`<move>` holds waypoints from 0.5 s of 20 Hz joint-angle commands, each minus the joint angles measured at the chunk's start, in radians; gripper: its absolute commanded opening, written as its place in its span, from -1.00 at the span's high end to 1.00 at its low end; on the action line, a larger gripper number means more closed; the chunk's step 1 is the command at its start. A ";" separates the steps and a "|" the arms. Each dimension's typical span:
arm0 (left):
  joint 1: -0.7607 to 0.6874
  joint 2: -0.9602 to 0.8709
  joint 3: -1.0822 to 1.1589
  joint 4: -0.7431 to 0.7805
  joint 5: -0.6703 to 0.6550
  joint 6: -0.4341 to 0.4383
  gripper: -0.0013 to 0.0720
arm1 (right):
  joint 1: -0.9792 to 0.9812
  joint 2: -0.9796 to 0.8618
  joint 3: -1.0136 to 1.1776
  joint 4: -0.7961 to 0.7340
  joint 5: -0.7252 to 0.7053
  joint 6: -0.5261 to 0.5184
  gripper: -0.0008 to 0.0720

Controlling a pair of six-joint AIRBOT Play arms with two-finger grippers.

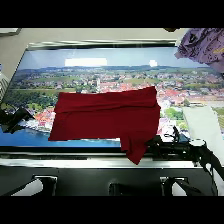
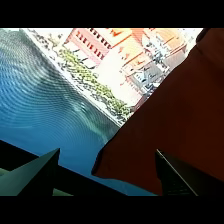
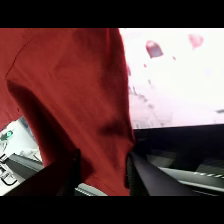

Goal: Fold the clothes and pants, and hang the long-sleeved shirts on hangers.

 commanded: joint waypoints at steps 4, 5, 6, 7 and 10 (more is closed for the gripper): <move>0.000 -0.001 -0.001 0.001 0.000 -0.002 -0.90 | 0.225 -0.020 -0.001 -0.011 -0.090 0.051 0.75; 0.000 0.000 -0.001 0.001 -0.013 -0.002 -0.90 | 0.247 -0.019 0.001 -0.009 -0.121 0.063 0.91; 0.001 0.000 -0.001 0.001 -0.022 0.000 -0.90 | 0.247 -0.019 0.001 -0.004 -0.138 0.080 0.91; 0.007 0.000 -0.002 0.001 -0.032 0.018 -0.90 | 0.247 -0.018 0.005 -0.008 -0.145 0.087 0.91; 0.076 0.000 -0.040 -0.069 -0.027 0.100 -0.90 | 0.247 -0.012 0.021 -0.011 -0.128 0.098 0.92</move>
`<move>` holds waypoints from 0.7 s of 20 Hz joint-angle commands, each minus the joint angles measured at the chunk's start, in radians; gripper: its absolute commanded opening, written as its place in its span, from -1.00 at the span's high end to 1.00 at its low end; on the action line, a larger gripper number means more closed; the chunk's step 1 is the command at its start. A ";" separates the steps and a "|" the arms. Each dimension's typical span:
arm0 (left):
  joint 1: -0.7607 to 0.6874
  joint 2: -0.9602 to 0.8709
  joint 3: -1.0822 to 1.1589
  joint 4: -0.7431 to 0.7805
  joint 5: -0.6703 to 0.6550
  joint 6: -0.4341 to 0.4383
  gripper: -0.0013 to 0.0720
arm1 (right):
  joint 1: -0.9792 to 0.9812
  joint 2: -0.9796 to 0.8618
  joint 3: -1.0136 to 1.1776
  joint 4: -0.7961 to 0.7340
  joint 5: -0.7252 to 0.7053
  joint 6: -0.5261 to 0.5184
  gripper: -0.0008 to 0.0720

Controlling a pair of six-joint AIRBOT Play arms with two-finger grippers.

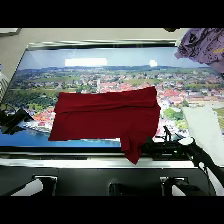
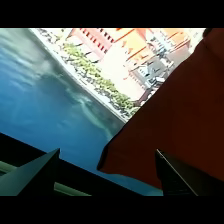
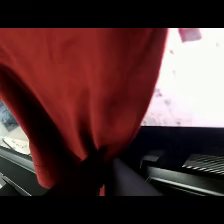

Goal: Fold the clothes and pants, and hang the long-sleeved shirts on hangers.

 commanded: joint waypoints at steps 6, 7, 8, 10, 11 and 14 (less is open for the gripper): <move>0.160 -0.002 -0.229 -0.301 0.043 0.318 -0.89 | 0.018 0.038 0.016 -0.008 -0.009 0.038 0.91; 0.154 -0.008 -0.260 -0.301 0.052 0.325 -0.90 | 0.018 0.038 0.016 -0.008 -0.004 0.038 0.91; 0.152 -0.017 -0.286 -0.302 0.053 0.332 -0.90 | 0.018 0.038 0.016 -0.008 0.000 0.038 0.91; 0.149 -0.043 -0.331 -0.301 0.051 0.332 -0.89 | 0.018 0.038 0.016 -0.007 0.004 0.038 0.91; 0.149 -0.058 -0.344 -0.301 0.051 0.332 -0.87 | 0.018 0.038 0.016 -0.007 0.005 0.038 0.91; 0.133 -0.089 -0.348 -0.311 0.052 0.341 -0.87 | 0.018 0.038 0.016 -0.007 0.005 0.041 0.91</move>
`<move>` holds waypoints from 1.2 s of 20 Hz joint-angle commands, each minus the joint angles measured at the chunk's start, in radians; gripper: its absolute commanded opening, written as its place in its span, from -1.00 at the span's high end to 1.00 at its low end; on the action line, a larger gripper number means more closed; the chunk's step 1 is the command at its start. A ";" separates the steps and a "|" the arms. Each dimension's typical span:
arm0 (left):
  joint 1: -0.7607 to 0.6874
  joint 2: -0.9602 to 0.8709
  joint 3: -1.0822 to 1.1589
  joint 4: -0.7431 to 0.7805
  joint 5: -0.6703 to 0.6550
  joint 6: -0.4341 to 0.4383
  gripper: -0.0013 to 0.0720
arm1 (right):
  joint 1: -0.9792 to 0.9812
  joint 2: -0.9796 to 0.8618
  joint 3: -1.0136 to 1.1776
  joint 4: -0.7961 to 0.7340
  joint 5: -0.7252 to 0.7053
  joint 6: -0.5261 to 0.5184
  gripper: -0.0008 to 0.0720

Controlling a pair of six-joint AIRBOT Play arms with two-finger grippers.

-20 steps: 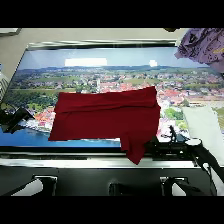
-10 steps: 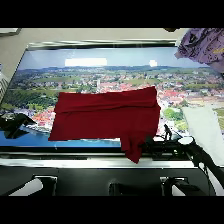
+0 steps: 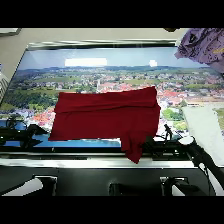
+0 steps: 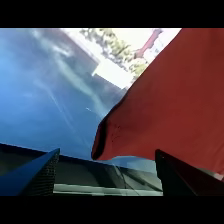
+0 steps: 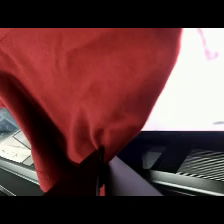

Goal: Fold the clothes and pants, and hang the long-sleeved shirts on hangers.

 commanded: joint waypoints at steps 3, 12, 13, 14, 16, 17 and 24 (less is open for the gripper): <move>-0.037 -0.048 -0.024 -0.031 0.013 0.023 -0.87 | 0.001 0.001 0.001 0.006 0.008 0.006 0.91; -0.081 -0.059 -0.025 -0.045 0.042 0.012 0.61 | 0.001 0.027 0.001 0.004 -0.008 0.016 0.91; -0.089 -0.059 -0.025 -0.053 0.043 0.012 0.75 | 0.001 0.036 0.001 0.002 -0.013 0.023 0.91; -0.098 -0.059 -0.025 -0.064 0.043 0.012 0.76 | 0.001 0.042 0.001 -0.003 -0.015 0.031 0.91; -0.126 -0.059 -0.025 -0.071 0.035 0.015 0.92 | 0.001 0.048 0.001 -0.014 -0.013 0.038 0.91; -0.136 -0.058 -0.024 -0.070 0.027 0.015 0.93 | 0.001 0.048 0.001 -0.015 -0.008 0.040 0.91; -0.076 0.163 -0.022 0.063 -0.031 -0.174 0.94 | 0.001 0.167 0.078 -0.226 0.189 0.111 0.92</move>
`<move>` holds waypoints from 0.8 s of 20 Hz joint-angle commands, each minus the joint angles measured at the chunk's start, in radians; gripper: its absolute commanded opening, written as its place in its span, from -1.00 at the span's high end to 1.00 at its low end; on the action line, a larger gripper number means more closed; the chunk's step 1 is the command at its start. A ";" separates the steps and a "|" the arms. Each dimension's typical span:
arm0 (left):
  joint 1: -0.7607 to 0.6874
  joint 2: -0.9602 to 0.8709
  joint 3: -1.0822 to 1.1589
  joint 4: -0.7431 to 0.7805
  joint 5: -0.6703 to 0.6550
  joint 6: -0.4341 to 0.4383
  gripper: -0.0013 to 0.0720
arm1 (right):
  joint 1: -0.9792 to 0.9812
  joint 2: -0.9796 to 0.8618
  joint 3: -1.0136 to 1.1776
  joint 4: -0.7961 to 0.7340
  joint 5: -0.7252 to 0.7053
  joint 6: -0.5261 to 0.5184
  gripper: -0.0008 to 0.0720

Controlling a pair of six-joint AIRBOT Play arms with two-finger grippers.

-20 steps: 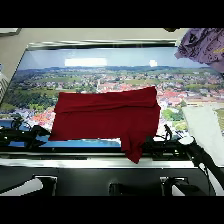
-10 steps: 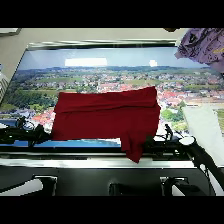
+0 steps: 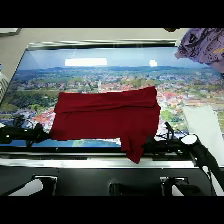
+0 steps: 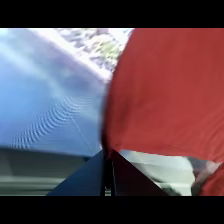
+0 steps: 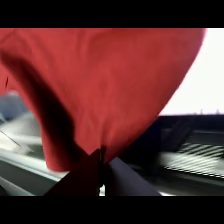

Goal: Fold the clothes and pants, and hang the long-sleeved shirts on hangers.

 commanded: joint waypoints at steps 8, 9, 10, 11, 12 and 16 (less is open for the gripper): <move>0.025 0.439 0.001 0.235 -0.090 -0.206 0.94 | 0.001 0.518 0.079 -0.309 0.353 0.277 0.92; 0.025 0.435 0.001 0.234 -0.079 -0.206 0.94 | 0.001 0.515 0.109 -0.346 0.353 0.274 0.92; 0.021 0.428 0.001 0.234 -0.054 -0.204 0.94 | 0.001 0.495 0.141 -0.374 0.341 0.262 0.92; 0.013 0.423 0.001 0.230 -0.016 -0.205 0.94 | 0.001 0.454 0.178 -0.388 0.324 0.228 0.92; 0.003 0.416 0.001 0.217 0.027 -0.205 0.94 | 0.001 0.402 0.214 -0.389 0.301 0.199 0.92; -0.063 0.348 0.002 0.185 0.172 -0.207 0.94 | 0.001 0.098 0.391 -0.383 0.195 0.082 0.92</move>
